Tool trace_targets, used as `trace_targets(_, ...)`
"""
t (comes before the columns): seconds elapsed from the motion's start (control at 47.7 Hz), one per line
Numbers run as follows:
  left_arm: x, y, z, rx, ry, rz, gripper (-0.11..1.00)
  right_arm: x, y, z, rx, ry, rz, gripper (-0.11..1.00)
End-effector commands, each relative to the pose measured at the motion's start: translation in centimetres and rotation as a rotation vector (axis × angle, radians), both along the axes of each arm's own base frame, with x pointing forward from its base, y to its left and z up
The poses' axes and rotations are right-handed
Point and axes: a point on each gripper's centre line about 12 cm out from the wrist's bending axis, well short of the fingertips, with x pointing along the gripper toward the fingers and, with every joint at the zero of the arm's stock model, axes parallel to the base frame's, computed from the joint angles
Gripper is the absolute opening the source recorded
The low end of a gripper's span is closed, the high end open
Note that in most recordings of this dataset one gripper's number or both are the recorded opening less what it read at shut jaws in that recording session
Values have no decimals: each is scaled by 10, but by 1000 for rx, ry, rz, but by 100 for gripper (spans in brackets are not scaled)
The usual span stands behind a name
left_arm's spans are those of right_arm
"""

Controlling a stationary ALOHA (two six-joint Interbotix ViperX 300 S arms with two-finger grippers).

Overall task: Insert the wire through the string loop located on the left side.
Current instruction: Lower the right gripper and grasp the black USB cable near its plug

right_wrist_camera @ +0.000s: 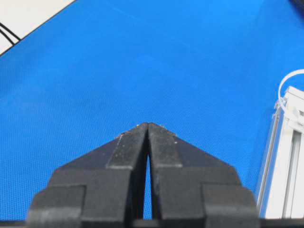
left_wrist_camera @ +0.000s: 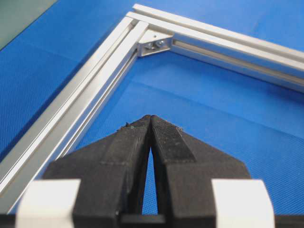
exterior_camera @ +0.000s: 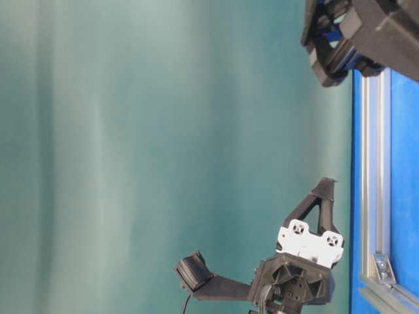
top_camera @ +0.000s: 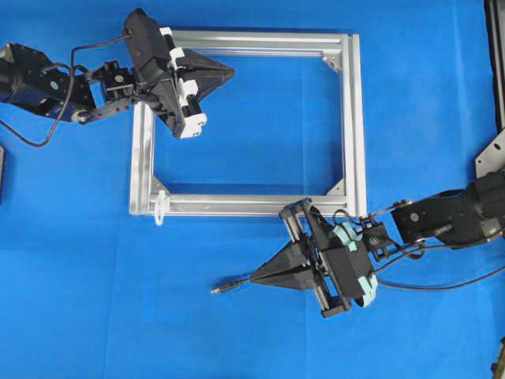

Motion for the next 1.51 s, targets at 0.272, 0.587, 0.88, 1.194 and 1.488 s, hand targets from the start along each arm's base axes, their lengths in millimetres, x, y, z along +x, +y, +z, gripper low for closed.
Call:
trace_targets(0.272, 3, -3, 17, 24, -29, -22, 0, 2, 3, 17, 19, 4, -3, -2)
trace_targets(0.587, 2, -2, 17, 24, -28, -20, 0, 1, 3, 17, 83, 29, -18, 5)
trace_targets(0.88, 2, -3, 17, 25, -29, -23, 0, 5, 4, 17, 102, 36, -28, 83)
trace_targets(1.194, 2, -3, 16, 23, -27, -21, 0, 11, 3, -11, 110, 103, -60, 91)
trace_targets(1.488, 2, -3, 15, 20, -19, -21, 0, 23, 9, -50, 134, 167, -76, 91)
